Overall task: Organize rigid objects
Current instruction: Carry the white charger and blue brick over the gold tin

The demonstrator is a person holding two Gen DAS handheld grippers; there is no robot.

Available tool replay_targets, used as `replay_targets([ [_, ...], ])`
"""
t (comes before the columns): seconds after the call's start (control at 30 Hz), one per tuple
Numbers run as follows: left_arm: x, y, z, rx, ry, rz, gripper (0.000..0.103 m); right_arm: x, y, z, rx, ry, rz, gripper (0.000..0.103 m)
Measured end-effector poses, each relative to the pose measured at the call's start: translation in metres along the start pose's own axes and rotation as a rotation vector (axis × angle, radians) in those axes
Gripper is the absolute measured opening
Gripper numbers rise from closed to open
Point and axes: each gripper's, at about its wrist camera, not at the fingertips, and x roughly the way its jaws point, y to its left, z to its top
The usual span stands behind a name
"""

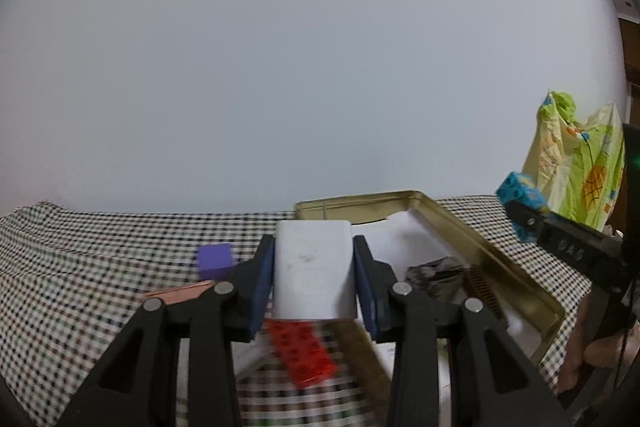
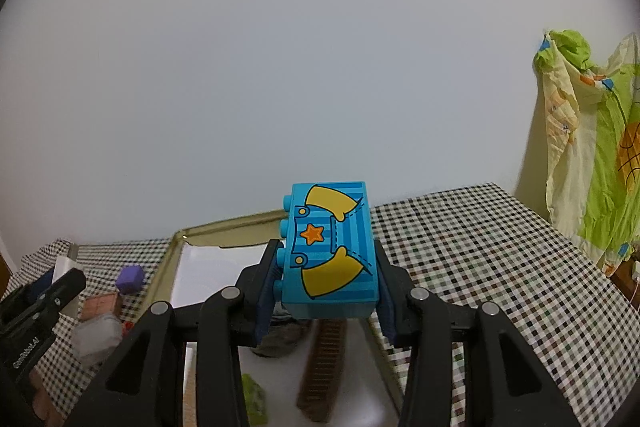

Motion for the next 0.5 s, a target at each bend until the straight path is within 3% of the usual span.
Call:
replay_targets([
  [0.2,0.014,-0.023,0.002,0.030,0.031,-0.026,0.037,0.009,-0.004,0.000,-0.023,0.031,0.001,0.045],
  [0.5,0.036,-0.047,0.005,0.064,0.094,-0.004,0.037,0.024,-0.003,-0.004,-0.030,0.082,0.020,0.045],
])
